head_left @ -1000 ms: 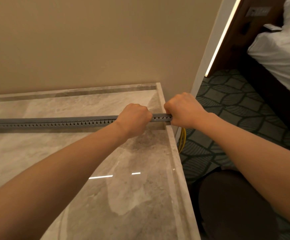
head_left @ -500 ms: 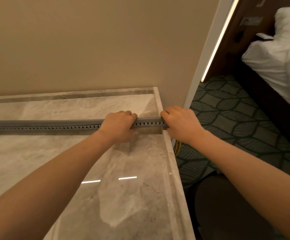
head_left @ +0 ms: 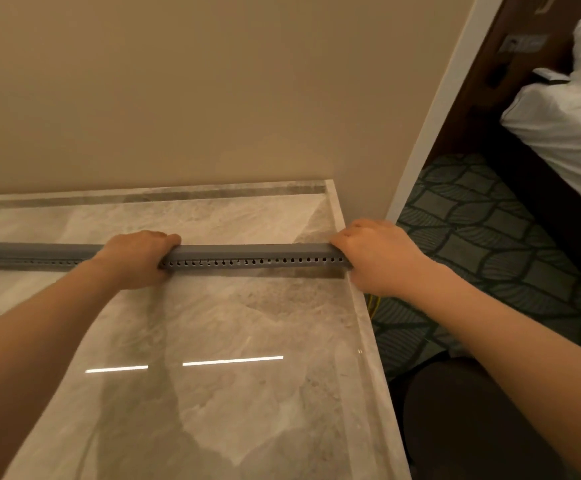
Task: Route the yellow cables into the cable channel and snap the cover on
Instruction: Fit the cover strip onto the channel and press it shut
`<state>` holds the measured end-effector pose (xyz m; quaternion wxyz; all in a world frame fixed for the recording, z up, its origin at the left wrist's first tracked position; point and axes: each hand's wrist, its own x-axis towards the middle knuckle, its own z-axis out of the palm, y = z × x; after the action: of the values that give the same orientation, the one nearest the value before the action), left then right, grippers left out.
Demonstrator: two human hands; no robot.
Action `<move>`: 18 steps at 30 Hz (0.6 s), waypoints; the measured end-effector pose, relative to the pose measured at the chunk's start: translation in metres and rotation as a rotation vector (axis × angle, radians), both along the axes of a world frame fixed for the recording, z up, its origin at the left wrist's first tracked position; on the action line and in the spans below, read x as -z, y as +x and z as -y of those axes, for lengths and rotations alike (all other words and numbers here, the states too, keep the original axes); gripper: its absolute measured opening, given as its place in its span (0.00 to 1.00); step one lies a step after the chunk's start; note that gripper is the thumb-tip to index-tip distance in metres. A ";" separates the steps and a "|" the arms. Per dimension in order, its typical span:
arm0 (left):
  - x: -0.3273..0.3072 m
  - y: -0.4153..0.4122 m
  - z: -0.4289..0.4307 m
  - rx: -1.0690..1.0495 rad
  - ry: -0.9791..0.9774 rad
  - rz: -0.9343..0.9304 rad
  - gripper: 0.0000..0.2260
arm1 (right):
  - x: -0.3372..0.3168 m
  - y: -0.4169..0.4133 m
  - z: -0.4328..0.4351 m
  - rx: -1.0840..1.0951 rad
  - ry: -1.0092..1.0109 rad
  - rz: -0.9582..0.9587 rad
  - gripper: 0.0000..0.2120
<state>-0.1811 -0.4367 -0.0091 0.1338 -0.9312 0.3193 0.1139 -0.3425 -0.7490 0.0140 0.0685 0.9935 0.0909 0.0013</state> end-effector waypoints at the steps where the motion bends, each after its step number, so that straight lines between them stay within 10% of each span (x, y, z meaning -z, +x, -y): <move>1: 0.000 0.003 -0.007 -0.014 -0.004 -0.016 0.11 | -0.001 0.004 -0.006 -0.012 0.058 -0.023 0.12; 18: 0.020 0.036 -0.004 -0.050 -0.301 0.276 0.11 | 0.036 0.091 -0.041 -0.075 0.381 0.146 0.16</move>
<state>-0.1452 -0.4331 -0.0288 0.0327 -0.9551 0.2882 -0.0607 -0.2512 -0.7075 -0.0218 -0.1144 0.9817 0.1206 0.0928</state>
